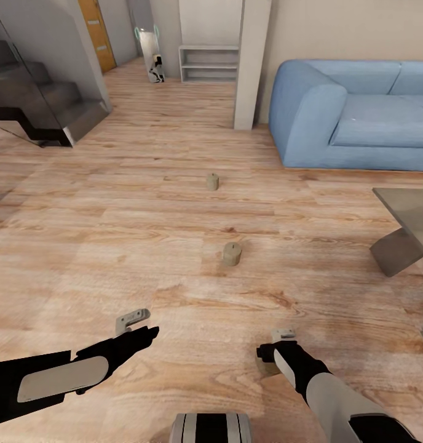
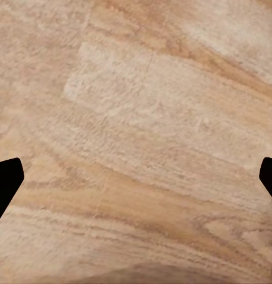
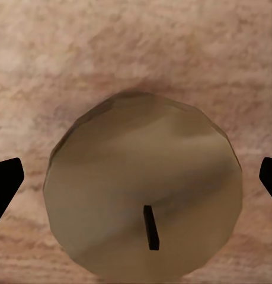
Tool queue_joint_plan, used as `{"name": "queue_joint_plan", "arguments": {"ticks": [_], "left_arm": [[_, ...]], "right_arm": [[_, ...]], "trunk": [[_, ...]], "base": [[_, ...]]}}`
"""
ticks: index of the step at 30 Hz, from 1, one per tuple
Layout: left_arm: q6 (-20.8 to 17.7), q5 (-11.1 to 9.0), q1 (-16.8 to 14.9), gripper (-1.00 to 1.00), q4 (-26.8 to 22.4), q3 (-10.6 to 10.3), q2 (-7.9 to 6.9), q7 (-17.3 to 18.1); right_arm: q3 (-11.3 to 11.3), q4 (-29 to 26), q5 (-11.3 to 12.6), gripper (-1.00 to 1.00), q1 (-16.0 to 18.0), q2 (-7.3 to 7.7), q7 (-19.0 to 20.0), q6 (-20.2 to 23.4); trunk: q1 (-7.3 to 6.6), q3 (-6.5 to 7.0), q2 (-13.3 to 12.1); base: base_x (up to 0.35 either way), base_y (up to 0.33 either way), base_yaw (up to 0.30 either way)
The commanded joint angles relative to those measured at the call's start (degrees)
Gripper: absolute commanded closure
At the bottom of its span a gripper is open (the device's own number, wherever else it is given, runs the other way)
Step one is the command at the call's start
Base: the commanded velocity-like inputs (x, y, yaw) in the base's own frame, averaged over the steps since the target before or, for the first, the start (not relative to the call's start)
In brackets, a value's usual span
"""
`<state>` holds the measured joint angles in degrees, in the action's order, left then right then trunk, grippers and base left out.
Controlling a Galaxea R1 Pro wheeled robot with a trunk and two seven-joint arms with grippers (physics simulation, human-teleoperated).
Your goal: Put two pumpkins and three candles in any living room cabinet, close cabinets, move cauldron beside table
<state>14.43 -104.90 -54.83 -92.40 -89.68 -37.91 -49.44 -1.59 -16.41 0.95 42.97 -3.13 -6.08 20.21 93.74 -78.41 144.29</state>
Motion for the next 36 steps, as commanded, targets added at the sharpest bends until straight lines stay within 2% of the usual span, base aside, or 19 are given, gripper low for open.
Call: {"name": "queue_joint_plan", "arguments": {"ticks": [1,4,10,20,25,36], "left_arm": [[0.33,-0.31,-0.10,-1.00,-0.07,-0.14,-0.01,-0.04],[0.33,-0.31,-0.10,-1.00,-0.07,-0.14,-0.03,-0.04],[0.33,-0.31,-0.10,-1.00,-0.07,-0.14,0.02,-0.07],[0.33,-0.31,-0.10,-1.00,-0.07,-0.14,-0.03,-0.10],[0.33,-0.31,-0.10,-1.00,-0.07,-0.14,-0.03,-0.12],[0.33,-0.31,-0.10,-1.00,-0.07,-0.14,-0.05,-0.12]], "right_arm": [[-0.17,-0.11,0.11,-1.00,0.00,0.01,-0.24,0.36],[-0.17,-0.11,0.11,-1.00,-0.01,-0.02,-0.24,0.36],[-0.17,-0.11,0.11,-1.00,-0.03,-0.01,-0.24,0.36],[-0.17,-0.17,0.11,-1.00,0.00,0.05,-0.23,0.36],[-0.17,-0.16,0.11,-1.00,-0.01,0.05,-0.21,0.36],[-0.17,-0.20,0.11,-1.00,-0.02,0.03,-0.21,0.36]], "trunk": [[-0.01,-0.04,0.02],[-0.01,-0.04,0.02],[0.14,-1.37,0.10],[0.14,-1.37,0.10],[0.27,-2.48,0.17],[0.27,-2.48,0.17]], "base": [[0.000,0.000,0.000],[0.000,0.000,0.000],[0.000,0.000,0.000],[0.000,0.000,0.000],[0.000,0.000,0.000],[0.000,0.000,0.000]]}}
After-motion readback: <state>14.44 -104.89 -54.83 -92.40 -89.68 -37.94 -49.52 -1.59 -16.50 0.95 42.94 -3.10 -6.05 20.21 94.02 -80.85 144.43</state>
